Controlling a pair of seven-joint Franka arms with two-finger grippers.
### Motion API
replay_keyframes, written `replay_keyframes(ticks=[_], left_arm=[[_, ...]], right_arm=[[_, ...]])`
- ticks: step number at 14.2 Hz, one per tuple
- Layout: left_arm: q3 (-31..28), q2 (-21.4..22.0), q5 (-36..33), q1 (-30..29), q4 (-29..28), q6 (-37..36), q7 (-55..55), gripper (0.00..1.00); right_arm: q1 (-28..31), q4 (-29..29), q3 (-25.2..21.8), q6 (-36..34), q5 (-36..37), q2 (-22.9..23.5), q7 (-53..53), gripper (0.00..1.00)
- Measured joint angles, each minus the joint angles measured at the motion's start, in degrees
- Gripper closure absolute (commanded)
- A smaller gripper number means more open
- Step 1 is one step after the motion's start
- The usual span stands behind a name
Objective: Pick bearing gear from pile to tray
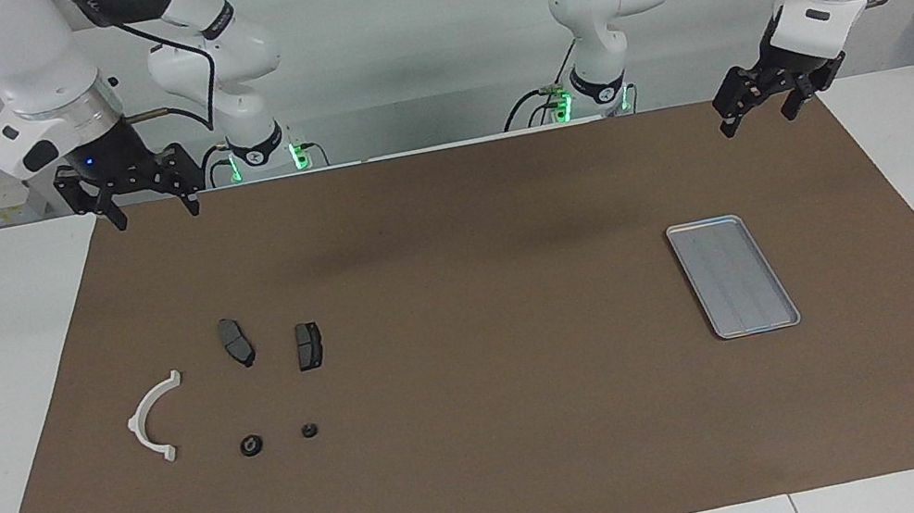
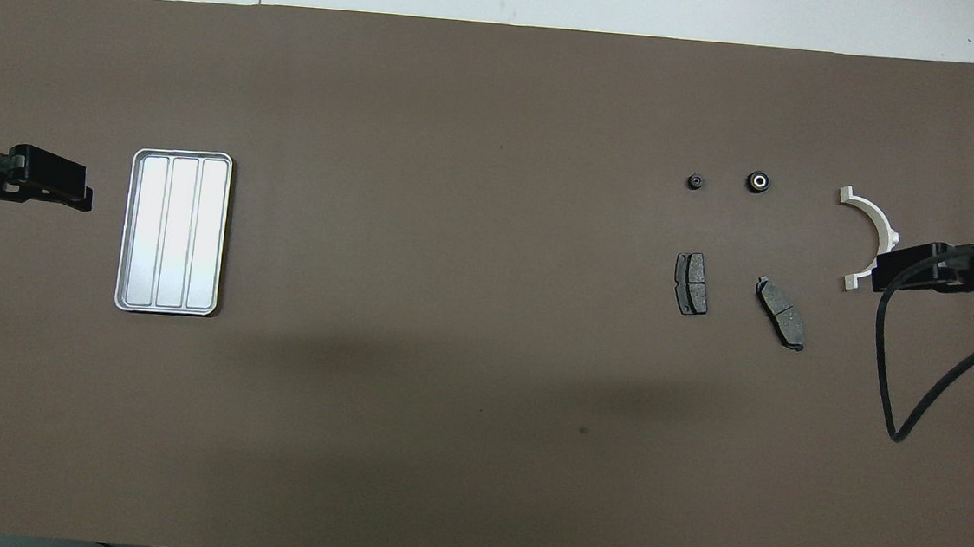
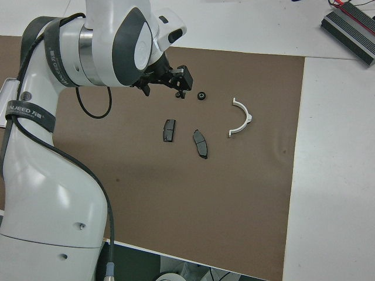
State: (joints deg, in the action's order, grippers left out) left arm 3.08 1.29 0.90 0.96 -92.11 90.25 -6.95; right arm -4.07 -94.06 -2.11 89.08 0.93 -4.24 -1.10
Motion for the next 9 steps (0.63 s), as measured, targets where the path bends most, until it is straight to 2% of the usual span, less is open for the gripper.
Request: replay_keyframes(ticks=[9], left_arm=[[0.00,0.00,0.00,0.00,0.00,0.00,0.00,0.00]], right_arm=[[-0.28,-0.62,0.10,0.79,0.00,-0.33,2.68,0.00]])
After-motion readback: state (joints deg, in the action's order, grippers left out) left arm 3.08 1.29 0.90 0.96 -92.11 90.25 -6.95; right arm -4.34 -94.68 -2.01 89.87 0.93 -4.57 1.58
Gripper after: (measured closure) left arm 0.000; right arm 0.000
